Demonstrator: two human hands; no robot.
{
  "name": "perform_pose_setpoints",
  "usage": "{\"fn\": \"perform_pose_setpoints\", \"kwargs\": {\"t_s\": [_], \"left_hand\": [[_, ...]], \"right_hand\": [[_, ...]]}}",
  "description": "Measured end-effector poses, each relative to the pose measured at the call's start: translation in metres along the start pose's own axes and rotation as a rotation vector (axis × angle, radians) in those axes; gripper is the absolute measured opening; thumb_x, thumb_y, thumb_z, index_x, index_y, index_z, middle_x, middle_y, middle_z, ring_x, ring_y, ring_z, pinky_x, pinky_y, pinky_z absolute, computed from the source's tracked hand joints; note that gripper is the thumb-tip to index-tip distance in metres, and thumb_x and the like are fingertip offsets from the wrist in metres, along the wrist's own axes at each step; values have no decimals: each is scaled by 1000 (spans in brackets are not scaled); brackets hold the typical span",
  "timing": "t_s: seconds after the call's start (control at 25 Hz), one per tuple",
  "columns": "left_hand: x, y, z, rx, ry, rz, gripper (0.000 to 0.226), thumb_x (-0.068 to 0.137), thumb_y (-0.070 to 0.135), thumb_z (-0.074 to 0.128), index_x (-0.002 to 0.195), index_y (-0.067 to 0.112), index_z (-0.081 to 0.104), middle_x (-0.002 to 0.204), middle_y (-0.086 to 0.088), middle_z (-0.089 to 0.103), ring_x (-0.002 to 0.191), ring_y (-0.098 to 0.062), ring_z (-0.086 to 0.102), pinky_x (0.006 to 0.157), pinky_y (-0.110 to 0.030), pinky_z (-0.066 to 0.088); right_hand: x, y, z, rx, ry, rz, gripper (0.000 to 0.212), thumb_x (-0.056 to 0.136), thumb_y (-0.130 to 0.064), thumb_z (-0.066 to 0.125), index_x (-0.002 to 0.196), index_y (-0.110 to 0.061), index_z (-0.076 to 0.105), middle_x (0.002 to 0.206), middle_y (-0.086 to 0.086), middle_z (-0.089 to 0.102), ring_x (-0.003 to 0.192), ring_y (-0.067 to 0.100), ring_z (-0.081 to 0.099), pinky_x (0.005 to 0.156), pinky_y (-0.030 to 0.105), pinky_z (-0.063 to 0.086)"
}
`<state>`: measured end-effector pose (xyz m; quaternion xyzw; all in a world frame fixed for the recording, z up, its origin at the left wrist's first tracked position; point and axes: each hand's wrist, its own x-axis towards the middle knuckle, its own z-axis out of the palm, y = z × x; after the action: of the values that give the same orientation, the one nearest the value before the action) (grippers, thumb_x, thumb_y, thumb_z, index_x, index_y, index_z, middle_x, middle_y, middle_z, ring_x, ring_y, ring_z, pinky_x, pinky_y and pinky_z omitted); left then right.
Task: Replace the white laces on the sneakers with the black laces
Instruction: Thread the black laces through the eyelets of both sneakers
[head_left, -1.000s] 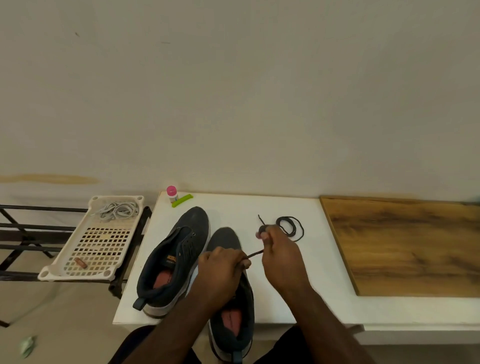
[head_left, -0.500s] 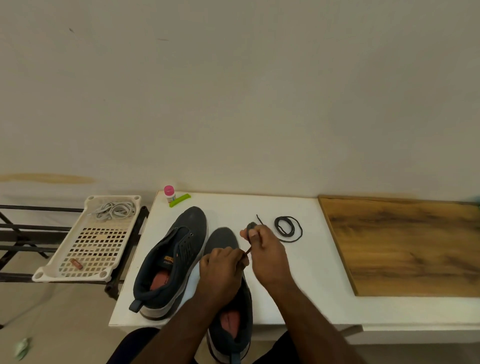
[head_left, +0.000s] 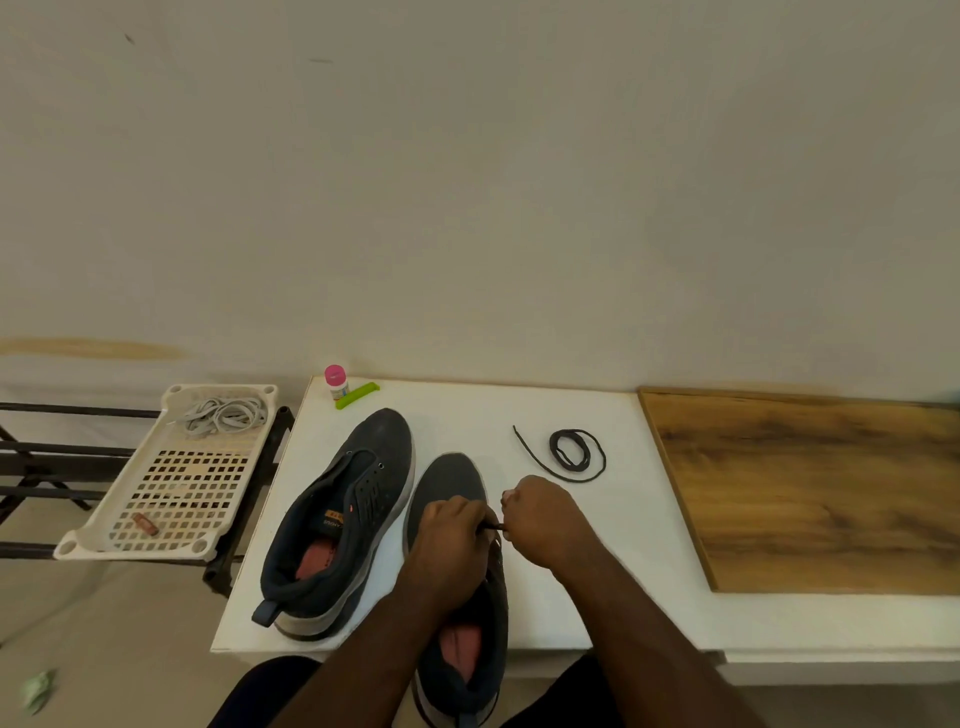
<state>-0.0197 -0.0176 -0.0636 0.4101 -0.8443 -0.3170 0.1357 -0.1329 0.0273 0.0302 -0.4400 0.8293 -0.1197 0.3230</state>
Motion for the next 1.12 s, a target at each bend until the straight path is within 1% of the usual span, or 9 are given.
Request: {"fn": "perform_pose_setpoints", "kwargs": {"t_s": [0.12, 0.32, 0.4, 0.52, 0.6, 0.72, 0.84, 0.96, 1.12], "left_hand": [[12, 1, 9, 100, -36, 1, 16, 99, 18, 49, 108, 19, 63, 109, 2, 60, 111, -17, 52, 107, -31, 33], [34, 6, 15, 267, -194, -162, 38, 104, 28, 46, 135, 7, 50, 142, -7, 50, 133, -19, 44, 113, -26, 24], [29, 8, 19, 221, -145, -135, 34, 103, 25, 49, 133, 9, 52, 138, -6, 53, 130, -19, 46, 112, -26, 25], [17, 8, 17, -90, 62, -118, 14, 98, 13, 54, 105, 19, 64, 109, -1, 63, 107, -19, 58, 99, -29, 43], [12, 9, 10, -187, 91, -117, 19, 99, 11, 50, 105, 18, 67, 107, 2, 65, 99, -13, 59, 89, -18, 46], [11, 20, -21, -234, 147, -78, 17, 99, 18, 53, 103, 23, 68, 95, 11, 63, 90, -7, 59, 72, -7, 39], [17, 27, -54, -433, 242, -148, 13, 97, 25, 59, 103, 33, 66, 83, 15, 63, 76, 1, 60, 70, -15, 45], [26, 14, -75, -664, 315, -303, 13, 98, 26, 58, 107, 28, 67, 64, 2, 61, 55, -6, 57, 63, -24, 47], [28, -6, -88, -829, 257, -416, 33, 93, 10, 62, 122, 23, 56, 76, -7, 66, 55, -14, 57, 64, -36, 50]], "right_hand": [[-7, -5, 1, 248, 5, -8, 19, 99, -17, 44, 84, -13, 55, 97, 16, 66, 86, 28, 63, 84, 44, 57], [-9, -1, 4, 268, 36, -8, 20, 100, -10, 47, 93, 1, 63, 95, 22, 70, 79, 21, 57, 84, 41, 54], [-7, 2, 5, 215, 52, -23, 20, 99, -11, 46, 92, -1, 62, 90, 17, 69, 76, 19, 57, 79, 38, 52], [-4, 7, 7, 34, 138, -85, 16, 100, -18, 45, 90, -11, 54, 75, -5, 52, 65, 7, 48, 65, 25, 46], [-6, 10, 1, 62, 278, -123, 19, 103, -22, 42, 92, -12, 54, 74, -7, 51, 66, 8, 49, 58, 20, 39], [-8, 18, -7, 431, 377, -197, 22, 101, -28, 53, 91, -11, 64, 80, 3, 66, 78, 21, 62, 71, 29, 50], [-12, 27, -15, 895, 312, -177, 16, 94, -23, 67, 90, -10, 75, 87, 10, 75, 90, 26, 71, 84, 36, 58], [-13, 47, -19, 1204, 329, 22, 19, 93, -21, 68, 93, -2, 73, 86, 17, 73, 81, 26, 71, 83, 34, 58], [-3, 79, -11, 1355, 461, 330, 24, 93, -27, 71, 96, -4, 68, 71, 10, 58, 62, 18, 54, 80, 43, 60]]}}
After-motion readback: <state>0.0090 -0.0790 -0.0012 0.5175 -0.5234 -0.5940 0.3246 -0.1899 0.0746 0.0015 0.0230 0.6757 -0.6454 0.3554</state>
